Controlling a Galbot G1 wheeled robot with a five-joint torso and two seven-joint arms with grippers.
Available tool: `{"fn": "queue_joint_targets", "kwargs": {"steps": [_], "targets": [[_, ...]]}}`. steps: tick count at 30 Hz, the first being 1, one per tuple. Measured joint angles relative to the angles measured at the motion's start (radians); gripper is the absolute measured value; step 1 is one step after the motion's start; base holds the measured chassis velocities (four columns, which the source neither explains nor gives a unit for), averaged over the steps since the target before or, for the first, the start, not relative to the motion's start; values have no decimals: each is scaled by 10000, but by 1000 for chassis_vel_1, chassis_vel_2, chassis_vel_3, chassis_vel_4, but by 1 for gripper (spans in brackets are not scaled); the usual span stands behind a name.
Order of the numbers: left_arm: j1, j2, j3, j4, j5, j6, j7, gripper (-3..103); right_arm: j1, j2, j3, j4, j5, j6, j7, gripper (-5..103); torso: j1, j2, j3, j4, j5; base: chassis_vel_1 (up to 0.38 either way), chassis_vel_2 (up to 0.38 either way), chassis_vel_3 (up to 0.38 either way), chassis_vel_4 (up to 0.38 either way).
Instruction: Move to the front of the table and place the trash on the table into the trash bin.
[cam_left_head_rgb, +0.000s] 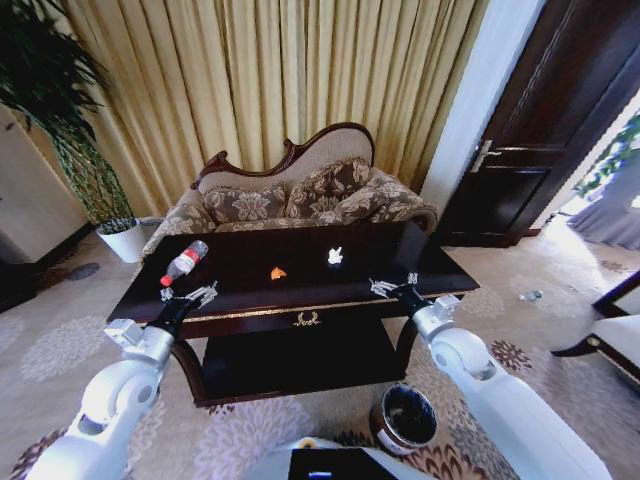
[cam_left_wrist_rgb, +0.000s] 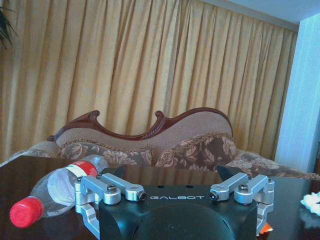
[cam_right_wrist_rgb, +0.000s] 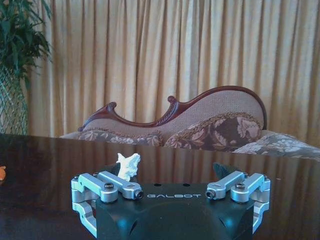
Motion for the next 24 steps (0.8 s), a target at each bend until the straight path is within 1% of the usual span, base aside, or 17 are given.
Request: {"fn": "queue_joint_targets", "kwargs": {"steps": [3, 5, 6, 8, 9, 10, 11, 14, 15, 16, 17, 19, 20, 21, 22, 23, 24], "targets": [[99, -9, -47, -106, 0, 0, -14, 100, 255, -235, -253, -73, 78, -73, -68, 100, 1, 0, 0, 1, -1, -10, 19, 10, -16], [267, -55, -127, -262, -2, 2, -15, 100, 688, -578, -613, -184, 418, -146, -129, 100, 0, 0, 0, 0, 0, 0, 0, 0, 0], [267, -55, -127, -262, -2, 2, -15, 100, 688, -578, -613, -184, 418, -146, -129, 100, 0, 0, 0, 0, 0, 0, 0, 0, 0], [423, -116, -207, -390, -2, 2, -15, 100, 1234, -910, -1092, -343, 862, -184, -152, 100, -4, 2, -2, 1, 1, 0, 0, 0, 0], [423, -116, -207, -390, -2, 2, -15, 100, 1234, -910, -1092, -343, 862, -184, -152, 100, -4, 2, -2, 1, 1, 0, 0, 0, 0], [521, -161, -257, -461, 7, 2, -22, 100, 1680, -1130, -1495, -531, 1197, -207, -213, 100, -4, 2, -2, 0, 1, 0, 0, 0, 0], [521, -161, -257, -461, 7, 2, -22, 100, 1680, -1130, -1495, -531, 1197, -207, -213, 100, -4, 2, -2, 0, 1, 0, 0, 0, 0], [690, -220, -352, -565, 49, 2, -58, 100, 2279, -1396, -2029, -826, 1613, -270, -330, 100, -3, 1, -1, 1, 1, 0, 0, 0, 0], [790, -253, -418, -622, 62, 2, -71, 100, 2625, -1482, -2303, -972, 1907, -372, -356, 100, -3, 0, -1, 2, 0, 0, 0, 0, 0], [859, -271, -473, -649, 64, 5, -92, 100, 3035, -1512, -2648, -1137, 2278, -511, -342, 100, -3, 0, -1, 0, -2, 0, 0, 0, 0], [859, -271, -473, -649, 64, 5, -92, 100, 3035, -1512, -2648, -1137, 2278, -511, -342, 100, -3, 0, -1, 0, -2, 0, 0, 0, 0], [936, -275, -573, -675, 48, 17, -107, 100, 3797, -1456, -3220, -1406, 2837, -653, -192, 100, -3, 1, -1, 0, -1, 0, 0, 0, 0], [936, -275, -573, -675, 48, 17, -107, 100, 3797, -1456, -3220, -1406, 2837, -653, -192, 100, -3, 1, -1, 0, -1, 0, 0, 0, 0], [977, -275, -629, -681, 32, 26, -114, 100, 4302, -1332, -3570, -1521, 3304, -843, 5, 100, -3, 0, -1, 0, 0, 0, 0, 0, 0], [1083, -313, -754, -689, 8, 32, -125, 100, 5214, -1067, -4249, -1785, 3841, -1058, 351, 100, -2, 0, -1, 3, -2, 0, 0, 0, 0], [1083, -313, -754, -689, 8, 32, -125, 100, 5214, -1067, -4249, -1785, 3841, -1058, 351, 100, -2, 0, -1, 3, -2, 0, 0, 0, 0], [1138, -348, -824, -689, 6, 33, -131, 100, 5618, -938, -4595, -2049, 3847, -1135, 385, 100, -3, 0, 0, 3, -2, 0, 0, 0, 0]]}}
